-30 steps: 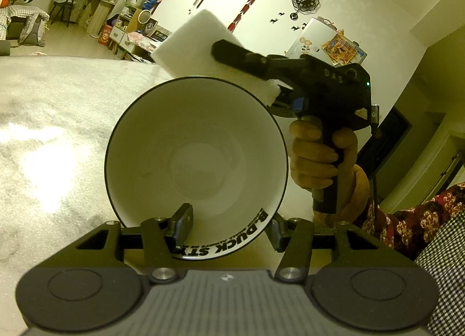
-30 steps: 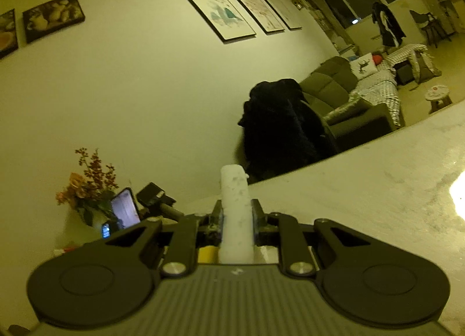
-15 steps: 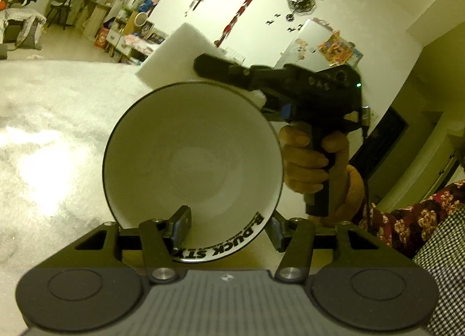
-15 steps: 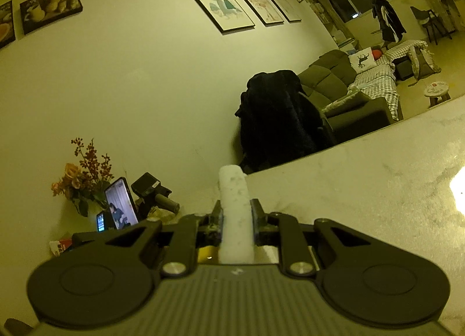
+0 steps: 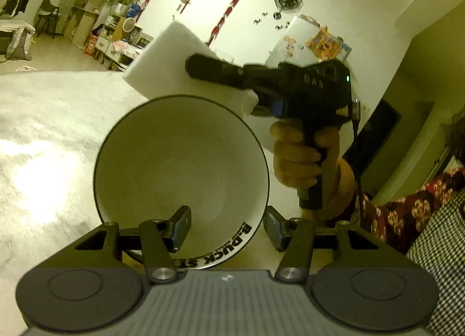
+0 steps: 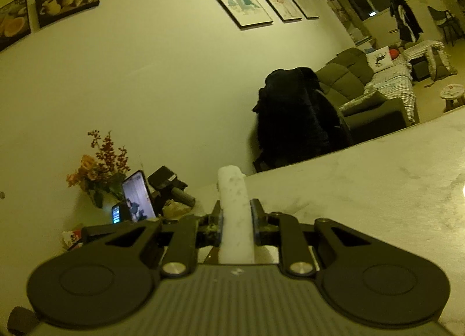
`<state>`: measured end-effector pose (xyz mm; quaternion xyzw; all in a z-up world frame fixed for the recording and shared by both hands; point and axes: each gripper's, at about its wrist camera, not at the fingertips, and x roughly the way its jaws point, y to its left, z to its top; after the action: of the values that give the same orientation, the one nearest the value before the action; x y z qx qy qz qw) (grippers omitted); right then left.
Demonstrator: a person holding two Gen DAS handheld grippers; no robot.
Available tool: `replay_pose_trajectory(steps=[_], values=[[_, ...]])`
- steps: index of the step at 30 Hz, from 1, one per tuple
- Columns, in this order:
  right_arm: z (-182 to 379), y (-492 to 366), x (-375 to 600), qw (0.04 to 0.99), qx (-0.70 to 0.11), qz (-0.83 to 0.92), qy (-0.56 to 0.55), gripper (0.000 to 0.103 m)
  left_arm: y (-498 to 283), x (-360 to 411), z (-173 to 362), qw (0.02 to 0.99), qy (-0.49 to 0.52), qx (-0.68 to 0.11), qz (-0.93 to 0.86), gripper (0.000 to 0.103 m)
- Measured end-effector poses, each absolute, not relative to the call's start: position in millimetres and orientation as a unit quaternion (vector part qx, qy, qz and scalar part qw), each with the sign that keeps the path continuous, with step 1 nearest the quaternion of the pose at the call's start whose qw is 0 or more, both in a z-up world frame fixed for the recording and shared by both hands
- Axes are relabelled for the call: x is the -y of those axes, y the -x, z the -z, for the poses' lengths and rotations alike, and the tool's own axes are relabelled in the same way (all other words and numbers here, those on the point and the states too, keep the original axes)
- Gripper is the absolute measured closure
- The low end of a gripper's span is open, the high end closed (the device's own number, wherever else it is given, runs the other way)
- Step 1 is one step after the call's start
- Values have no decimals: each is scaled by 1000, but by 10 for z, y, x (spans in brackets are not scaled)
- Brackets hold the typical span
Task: Clean bowl
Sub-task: 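Rub the sponge back and forth along the bowl's rim with the right tool, then scrub the sponge over the bowl's outer wall near the rim with the right tool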
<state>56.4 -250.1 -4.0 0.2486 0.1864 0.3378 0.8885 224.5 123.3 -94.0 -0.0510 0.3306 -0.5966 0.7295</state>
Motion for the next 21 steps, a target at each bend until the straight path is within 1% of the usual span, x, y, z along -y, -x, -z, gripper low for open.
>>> replay_pose_trajectory(steps=[6,14,21], values=[[35,-571,2508,877,-189,-359,-258,83,-2204,-1212,960,730,24,-335,595,47],[52,-587,2515,868,-195,-367,-271,83,-2187,-1247,1027,732,16,-336,592,46],[158,-696,2498,871,-231,-332,-279,83,-2253,-1288,1075,725,33,-341,597,46]])
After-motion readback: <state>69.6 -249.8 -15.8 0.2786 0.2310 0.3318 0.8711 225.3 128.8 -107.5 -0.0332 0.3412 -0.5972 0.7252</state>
